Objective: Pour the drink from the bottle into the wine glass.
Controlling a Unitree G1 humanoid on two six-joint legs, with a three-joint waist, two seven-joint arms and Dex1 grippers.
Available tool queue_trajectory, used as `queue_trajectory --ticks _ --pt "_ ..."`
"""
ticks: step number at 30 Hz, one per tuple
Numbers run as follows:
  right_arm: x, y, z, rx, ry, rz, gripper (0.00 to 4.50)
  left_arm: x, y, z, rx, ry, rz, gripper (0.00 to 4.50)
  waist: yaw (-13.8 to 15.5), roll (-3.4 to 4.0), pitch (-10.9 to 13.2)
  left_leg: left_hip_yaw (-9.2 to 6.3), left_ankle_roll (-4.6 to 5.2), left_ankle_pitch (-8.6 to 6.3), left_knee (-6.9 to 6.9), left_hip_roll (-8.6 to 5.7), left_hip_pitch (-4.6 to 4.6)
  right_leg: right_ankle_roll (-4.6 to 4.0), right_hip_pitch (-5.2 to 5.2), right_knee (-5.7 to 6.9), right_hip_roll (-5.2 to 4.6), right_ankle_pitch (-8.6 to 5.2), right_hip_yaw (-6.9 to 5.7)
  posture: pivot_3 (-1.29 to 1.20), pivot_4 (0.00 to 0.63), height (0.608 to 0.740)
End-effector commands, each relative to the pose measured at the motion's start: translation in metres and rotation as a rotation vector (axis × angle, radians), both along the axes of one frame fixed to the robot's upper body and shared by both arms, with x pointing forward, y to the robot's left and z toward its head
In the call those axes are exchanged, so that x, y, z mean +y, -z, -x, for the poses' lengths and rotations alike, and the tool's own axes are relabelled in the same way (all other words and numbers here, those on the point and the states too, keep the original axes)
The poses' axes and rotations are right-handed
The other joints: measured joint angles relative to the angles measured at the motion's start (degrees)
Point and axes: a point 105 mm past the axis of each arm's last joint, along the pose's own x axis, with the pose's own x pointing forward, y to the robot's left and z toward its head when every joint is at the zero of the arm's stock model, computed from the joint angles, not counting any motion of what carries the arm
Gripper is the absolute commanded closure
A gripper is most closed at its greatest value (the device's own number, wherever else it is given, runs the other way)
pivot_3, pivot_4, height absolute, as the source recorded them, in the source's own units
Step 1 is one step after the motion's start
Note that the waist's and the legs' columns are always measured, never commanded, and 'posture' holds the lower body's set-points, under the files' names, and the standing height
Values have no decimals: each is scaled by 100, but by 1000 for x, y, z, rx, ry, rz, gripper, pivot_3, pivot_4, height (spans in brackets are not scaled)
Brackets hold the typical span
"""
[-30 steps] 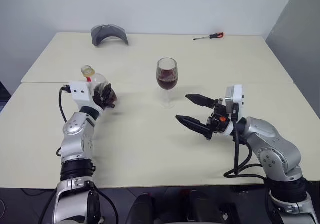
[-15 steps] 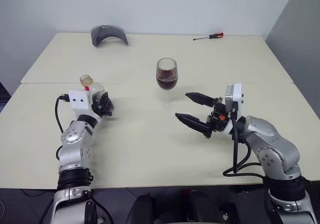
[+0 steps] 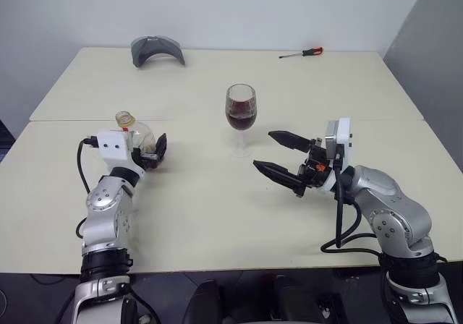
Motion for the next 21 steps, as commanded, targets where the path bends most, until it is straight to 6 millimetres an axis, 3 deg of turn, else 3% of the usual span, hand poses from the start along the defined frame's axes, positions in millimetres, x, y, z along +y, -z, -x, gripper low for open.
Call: queue_trajectory --ticks 1,7,13,21 --pt "0 -6 5 -47 -6 1 0 5 -10 17 -29 -10 17 18 0 0 0 0 0 0 -3 0 3 0 0 0 0 0 0 0 150 740" --pt "-6 3 9 -22 -1 24 0 6 -3 51 27 -25 35 18 4 0 0 -1 10 -6 -10 2 20 -1 21 -9 0 -1 0 0 150 740" --pt "-24 20 18 22 52 84 0 -16 3 93 94 33 23 18 30 2 -1 -12 25 -16 -21 2 51 -1 81 -63 1 -1 -7 0 150 740" --pt "-62 41 -9 29 538 144 0 -47 10 103 154 13 69 18 128 11 -19 -13 26 -16 -21 1 53 -1 85 -65 4 -1 -5 0 150 740"
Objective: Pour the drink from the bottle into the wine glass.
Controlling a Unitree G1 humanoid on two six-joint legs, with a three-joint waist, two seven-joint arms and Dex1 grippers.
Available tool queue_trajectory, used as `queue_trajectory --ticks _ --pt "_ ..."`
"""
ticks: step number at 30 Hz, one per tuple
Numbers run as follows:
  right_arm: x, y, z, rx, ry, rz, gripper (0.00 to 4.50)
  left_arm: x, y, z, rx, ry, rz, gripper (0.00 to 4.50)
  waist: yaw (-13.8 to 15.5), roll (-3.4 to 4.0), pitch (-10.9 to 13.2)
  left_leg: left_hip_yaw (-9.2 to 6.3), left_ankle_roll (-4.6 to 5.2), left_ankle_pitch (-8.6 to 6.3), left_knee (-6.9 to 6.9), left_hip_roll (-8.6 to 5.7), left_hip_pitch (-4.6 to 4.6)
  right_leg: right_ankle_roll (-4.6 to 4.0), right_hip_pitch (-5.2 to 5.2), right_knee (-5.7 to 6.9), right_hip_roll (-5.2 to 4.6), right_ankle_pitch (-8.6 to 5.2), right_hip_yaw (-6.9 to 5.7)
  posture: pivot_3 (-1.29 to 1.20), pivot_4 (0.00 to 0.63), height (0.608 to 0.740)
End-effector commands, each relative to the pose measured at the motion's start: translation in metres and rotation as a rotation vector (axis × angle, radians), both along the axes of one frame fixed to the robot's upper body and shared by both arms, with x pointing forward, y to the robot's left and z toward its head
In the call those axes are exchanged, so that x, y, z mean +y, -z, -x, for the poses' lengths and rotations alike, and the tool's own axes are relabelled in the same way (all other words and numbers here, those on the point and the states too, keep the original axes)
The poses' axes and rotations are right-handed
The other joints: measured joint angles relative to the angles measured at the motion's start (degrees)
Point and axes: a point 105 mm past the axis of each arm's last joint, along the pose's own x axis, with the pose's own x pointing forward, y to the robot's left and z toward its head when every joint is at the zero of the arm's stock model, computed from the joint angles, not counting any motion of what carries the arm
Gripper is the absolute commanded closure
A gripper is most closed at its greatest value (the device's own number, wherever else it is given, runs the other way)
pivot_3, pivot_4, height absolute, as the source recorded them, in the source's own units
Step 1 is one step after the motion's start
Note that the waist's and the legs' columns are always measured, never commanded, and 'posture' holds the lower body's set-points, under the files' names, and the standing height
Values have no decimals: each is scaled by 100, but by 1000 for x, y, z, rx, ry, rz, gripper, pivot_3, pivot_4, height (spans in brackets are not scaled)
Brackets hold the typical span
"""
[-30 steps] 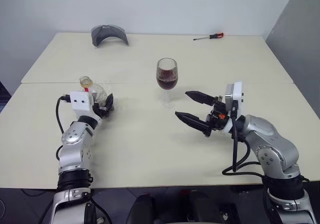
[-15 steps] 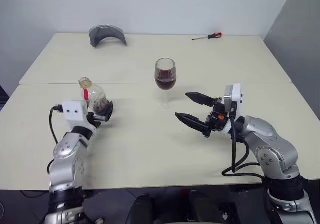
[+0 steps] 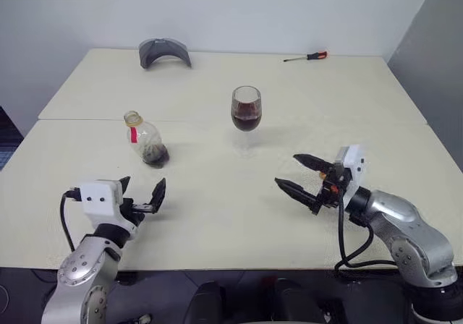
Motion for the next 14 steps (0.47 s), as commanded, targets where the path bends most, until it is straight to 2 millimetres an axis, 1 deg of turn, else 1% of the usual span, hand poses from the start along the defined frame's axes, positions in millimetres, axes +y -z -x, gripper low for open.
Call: queue_trajectory --ticks 1,4,8,11,14 --pt "-14 -6 -6 -69 199 13 0 -18 -8 0 -26 -1 -6 18 9 4 -5 1 -1 0 0 0 0 0 0 0 0 0 1 0 150 740" --pt "-23 4 -8 -56 328 53 0 -23 -1 1 5 -35 -35 18 10 16 -13 3 -1 0 -1 0 -1 0 -1 -1 1 0 4 0 150 740" --pt "-32 14 -7 -48 434 73 0 -31 11 5 34 -41 -46 18 9 36 -29 4 -1 0 -5 0 0 0 -1 -7 5 0 6 0 150 740" --pt "-37 19 -6 -32 503 66 0 -35 12 8 31 -48 -64 18 12 42 -35 5 0 0 -6 0 0 0 0 -10 5 0 7 0 150 740" --pt "-35 24 -3 -21 529 54 0 -39 11 13 21 -65 -74 18 10 45 -38 5 0 0 -7 0 0 0 0 -11 7 0 9 0 150 740"
